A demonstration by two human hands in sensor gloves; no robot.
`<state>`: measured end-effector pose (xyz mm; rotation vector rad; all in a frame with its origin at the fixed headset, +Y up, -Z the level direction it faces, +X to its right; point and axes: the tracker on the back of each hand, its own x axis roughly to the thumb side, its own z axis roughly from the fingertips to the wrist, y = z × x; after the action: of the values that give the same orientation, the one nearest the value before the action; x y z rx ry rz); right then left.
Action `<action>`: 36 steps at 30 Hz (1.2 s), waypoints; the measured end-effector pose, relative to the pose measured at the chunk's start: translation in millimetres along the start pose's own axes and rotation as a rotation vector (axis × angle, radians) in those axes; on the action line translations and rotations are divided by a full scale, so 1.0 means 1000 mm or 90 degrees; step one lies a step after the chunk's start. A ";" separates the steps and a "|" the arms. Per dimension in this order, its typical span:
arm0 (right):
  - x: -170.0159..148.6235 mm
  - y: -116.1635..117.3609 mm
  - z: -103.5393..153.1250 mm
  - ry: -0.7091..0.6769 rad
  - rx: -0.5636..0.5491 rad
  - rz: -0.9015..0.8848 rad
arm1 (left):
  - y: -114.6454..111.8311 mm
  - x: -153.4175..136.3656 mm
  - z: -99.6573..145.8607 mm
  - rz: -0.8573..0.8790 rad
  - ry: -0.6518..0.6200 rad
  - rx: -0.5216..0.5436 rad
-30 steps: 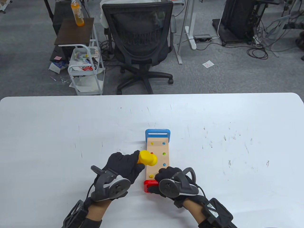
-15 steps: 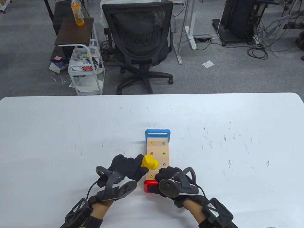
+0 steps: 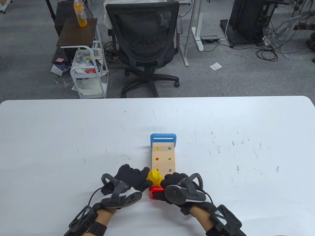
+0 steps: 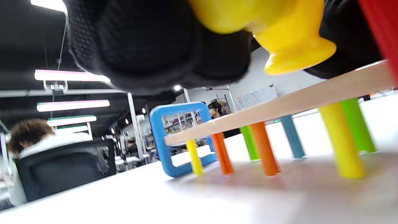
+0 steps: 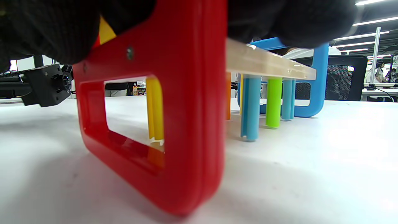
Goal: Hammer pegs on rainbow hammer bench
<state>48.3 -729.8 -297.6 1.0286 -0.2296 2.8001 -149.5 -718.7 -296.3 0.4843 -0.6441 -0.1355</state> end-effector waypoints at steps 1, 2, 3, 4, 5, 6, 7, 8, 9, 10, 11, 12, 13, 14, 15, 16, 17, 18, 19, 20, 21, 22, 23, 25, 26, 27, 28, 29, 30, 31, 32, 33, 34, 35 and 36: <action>0.000 0.000 0.000 0.000 0.000 0.000 | 0.000 -0.003 0.000 0.027 0.017 0.001; 0.000 0.000 0.000 -0.001 0.000 0.001 | 0.000 -0.005 0.001 0.047 0.031 0.001; 0.000 0.000 0.000 0.000 0.000 0.001 | 0.001 -0.010 0.001 0.068 0.060 0.001; 0.000 0.000 0.000 0.000 0.001 0.001 | 0.002 -0.013 0.001 0.079 0.083 0.000; 0.000 -0.001 0.000 0.000 0.001 0.001 | 0.002 -0.018 0.002 0.095 0.108 0.000; 0.000 -0.001 0.000 0.000 0.002 0.001 | 0.002 -0.021 0.002 0.109 0.128 -0.004; 0.000 -0.001 0.000 0.000 0.003 0.002 | 0.001 -0.025 0.002 0.120 0.155 -0.017; 0.000 -0.001 0.000 -0.001 0.003 0.002 | -0.001 -0.029 0.002 0.127 0.191 -0.039; 0.000 -0.001 0.000 -0.001 0.003 0.002 | -0.002 -0.031 0.003 0.129 0.211 -0.054; 0.000 -0.001 0.000 -0.001 0.003 0.002 | -0.005 -0.034 0.004 0.124 0.236 -0.078; 0.000 -0.001 0.000 -0.001 0.004 0.002 | -0.009 -0.036 0.004 0.108 0.253 -0.100; 0.000 -0.001 0.000 -0.001 0.004 0.002 | -0.012 -0.037 0.005 0.086 0.263 -0.120; 0.000 -0.001 0.000 -0.001 0.005 0.002 | -0.017 -0.039 0.005 0.053 0.276 -0.154; 0.000 -0.001 0.000 -0.002 0.006 0.003 | -0.020 -0.041 0.005 0.038 0.288 -0.175; 0.000 -0.001 0.000 -0.002 0.006 0.002 | -0.025 -0.043 0.005 0.022 0.311 -0.203; 0.000 -0.001 0.000 -0.002 0.007 0.002 | -0.028 -0.045 0.004 0.014 0.326 -0.227; 0.000 -0.001 0.000 -0.002 0.008 0.003 | -0.033 -0.047 0.004 0.000 0.346 -0.270; 0.001 -0.001 0.001 -0.003 0.008 0.004 | -0.036 -0.048 0.005 -0.008 0.354 -0.293; 0.001 -0.001 0.001 -0.003 0.009 0.006 | -0.040 -0.049 0.006 -0.022 0.364 -0.323; 0.001 -0.001 0.001 -0.003 0.009 0.007 | -0.044 -0.049 0.007 -0.038 0.367 -0.350; 0.001 -0.001 0.001 -0.003 0.008 0.008 | -0.046 -0.049 0.008 -0.051 0.369 -0.366; 0.001 -0.001 0.001 -0.003 0.005 0.009 | -0.048 -0.048 0.009 -0.077 0.374 -0.394; 0.001 -0.001 0.002 -0.002 -0.001 0.011 | -0.051 -0.048 0.009 -0.098 0.378 -0.423; 0.001 -0.001 0.002 -0.002 -0.003 0.015 | -0.055 -0.049 0.010 -0.100 0.392 -0.474; 0.001 -0.001 0.002 -0.002 -0.002 0.016 | -0.057 -0.049 0.011 -0.091 0.404 -0.491; 0.001 -0.001 0.003 -0.002 -0.002 0.016 | -0.057 -0.049 0.011 -0.088 0.410 -0.488; 0.001 -0.001 0.003 -0.002 -0.002 0.017 | -0.057 -0.048 0.011 -0.097 0.414 -0.488; 0.001 -0.001 0.003 -0.002 -0.003 0.017 | -0.057 -0.047 0.011 -0.110 0.417 -0.504; 0.001 -0.001 0.003 -0.002 -0.003 0.016 | -0.056 -0.045 0.011 -0.120 0.415 -0.514; 0.000 -0.001 0.004 -0.002 -0.004 0.014 | -0.056 -0.043 0.011 -0.125 0.408 -0.517; 0.000 -0.001 0.004 -0.002 -0.008 0.013 | -0.057 -0.041 0.011 -0.119 0.405 -0.520; -0.001 -0.001 0.005 -0.002 -0.010 0.012 | -0.057 -0.040 0.011 -0.114 0.403 -0.519; -0.001 -0.001 0.006 -0.002 -0.012 0.011 | -0.058 -0.039 0.010 -0.114 0.397 -0.520; -0.002 -0.002 0.006 -0.001 -0.013 0.010 | -0.059 -0.037 0.010 -0.114 0.391 -0.525; -0.003 -0.002 0.007 0.001 -0.015 0.006 | -0.060 -0.035 0.010 -0.108 0.385 -0.525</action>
<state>55.4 -729.7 -293.8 1.0224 -0.2664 2.7995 -182.1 -765.7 -336.6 -0.2273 0.0775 -0.3777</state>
